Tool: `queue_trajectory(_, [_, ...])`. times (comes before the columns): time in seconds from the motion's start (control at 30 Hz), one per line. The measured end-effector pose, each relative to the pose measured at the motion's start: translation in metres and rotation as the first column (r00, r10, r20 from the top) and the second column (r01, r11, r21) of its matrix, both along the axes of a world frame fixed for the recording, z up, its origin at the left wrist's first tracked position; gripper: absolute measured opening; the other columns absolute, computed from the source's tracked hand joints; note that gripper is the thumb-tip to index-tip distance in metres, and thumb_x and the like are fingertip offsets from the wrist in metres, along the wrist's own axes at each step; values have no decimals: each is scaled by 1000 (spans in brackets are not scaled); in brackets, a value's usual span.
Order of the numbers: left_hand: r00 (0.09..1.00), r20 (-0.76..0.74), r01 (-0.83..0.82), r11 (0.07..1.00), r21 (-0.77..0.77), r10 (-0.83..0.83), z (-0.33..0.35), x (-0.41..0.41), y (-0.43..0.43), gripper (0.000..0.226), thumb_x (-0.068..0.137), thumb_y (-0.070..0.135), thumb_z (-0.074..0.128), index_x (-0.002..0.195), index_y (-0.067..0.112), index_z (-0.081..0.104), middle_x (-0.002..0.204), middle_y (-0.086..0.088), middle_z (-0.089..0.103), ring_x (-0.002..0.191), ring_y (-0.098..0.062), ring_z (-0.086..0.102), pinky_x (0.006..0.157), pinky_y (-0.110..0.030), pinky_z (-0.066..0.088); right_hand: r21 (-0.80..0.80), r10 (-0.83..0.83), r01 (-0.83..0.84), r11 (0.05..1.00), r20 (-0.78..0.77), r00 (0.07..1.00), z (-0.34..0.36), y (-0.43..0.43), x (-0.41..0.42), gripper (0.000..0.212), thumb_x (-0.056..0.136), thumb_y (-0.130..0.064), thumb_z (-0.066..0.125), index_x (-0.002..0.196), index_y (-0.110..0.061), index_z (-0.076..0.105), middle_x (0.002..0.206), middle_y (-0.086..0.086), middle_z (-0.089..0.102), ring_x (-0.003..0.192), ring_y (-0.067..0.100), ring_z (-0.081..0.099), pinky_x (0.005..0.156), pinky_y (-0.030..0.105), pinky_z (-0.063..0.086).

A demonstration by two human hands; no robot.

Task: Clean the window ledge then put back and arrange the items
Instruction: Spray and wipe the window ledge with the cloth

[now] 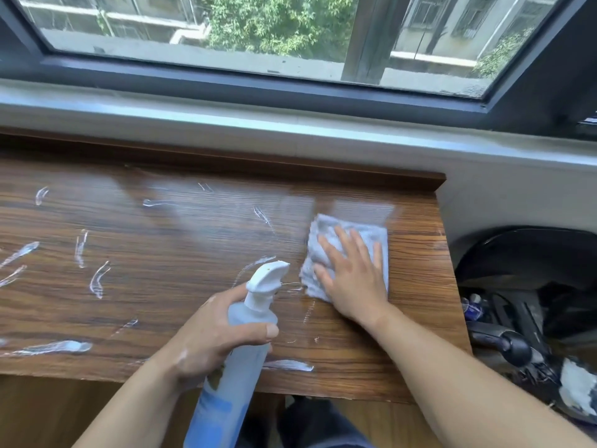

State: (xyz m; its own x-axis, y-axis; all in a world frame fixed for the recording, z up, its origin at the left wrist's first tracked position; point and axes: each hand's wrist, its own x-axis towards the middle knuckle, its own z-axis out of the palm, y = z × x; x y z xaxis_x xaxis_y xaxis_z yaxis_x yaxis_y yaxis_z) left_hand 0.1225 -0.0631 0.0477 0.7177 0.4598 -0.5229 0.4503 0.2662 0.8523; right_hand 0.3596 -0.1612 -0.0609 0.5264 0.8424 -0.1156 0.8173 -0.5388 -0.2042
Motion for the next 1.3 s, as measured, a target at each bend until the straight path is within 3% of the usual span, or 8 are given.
queue_trajectory(0.2, [995,20,96,994,43,-97,-5,-13,13,47,55,47,82,98,30,74,94,-15,74,84,-29,72,86,-41,53,57,71,-74,996,57,996,-10,-94,-75,61,90,-59,44,148,-39,41,163,-3,29,152,24,21,117,61,17])
queue_trajectory(0.33, [982,21,185,982,42,-186,-12,-30,14,53,61,50,83,111,39,72,93,6,73,94,-27,71,97,-46,52,26,-73,72,997,22,997,-8,-47,-58,62,89,-63,37,147,-42,41,163,-7,27,151,19,17,119,59,11])
queue_trajectory(0.47, [980,15,198,979,38,-199,-11,-39,13,58,62,46,84,118,40,70,96,7,73,101,-36,70,103,-54,49,1,-247,247,969,10,969,-2,26,-10,58,95,-60,43,151,-43,35,164,-7,22,152,19,13,119,59,6])
queue_trajectory(0.63, [968,-8,251,967,48,-251,-9,-51,15,56,63,47,83,116,36,71,98,-9,72,99,-39,70,99,-55,51,-48,-270,268,962,-45,962,4,26,1,60,98,-62,39,153,-45,24,167,-10,9,153,15,1,121,54,-3])
queue_trajectory(0.77, [932,-71,362,927,94,-357,-4,-54,15,55,59,52,80,112,40,72,99,-3,75,95,-23,69,94,-40,51,-17,-281,280,960,-39,959,8,-39,-10,60,98,-60,40,154,-44,25,166,-8,13,153,16,4,121,54,1])
queue_trajectory(0.93, [843,-117,534,842,73,-524,-11,-61,12,53,60,50,81,107,30,72,83,4,65,78,-9,56,82,-37,46,-54,-304,304,951,-4,953,3,-105,-36,65,93,-70,23,154,-46,20,166,-11,9,154,15,1,122,51,0])
queue_trajectory(1.13, [783,-199,618,771,154,-589,-17,-67,12,51,59,53,79,102,28,70,95,-4,70,90,-27,62,90,-49,50,-45,-315,316,948,39,948,-5,-122,-60,69,90,-71,17,154,-46,22,166,-10,12,154,15,3,122,53,2])
queue_trajectory(1.3, [816,-185,573,808,136,-547,-15,-87,19,64,58,56,78,120,44,67,117,13,71,110,-7,62,103,-36,45,18,-273,272,962,82,959,-14,-127,-96,62,94,-62,31,152,-41,30,164,-6,23,153,21,16,119,61,14])
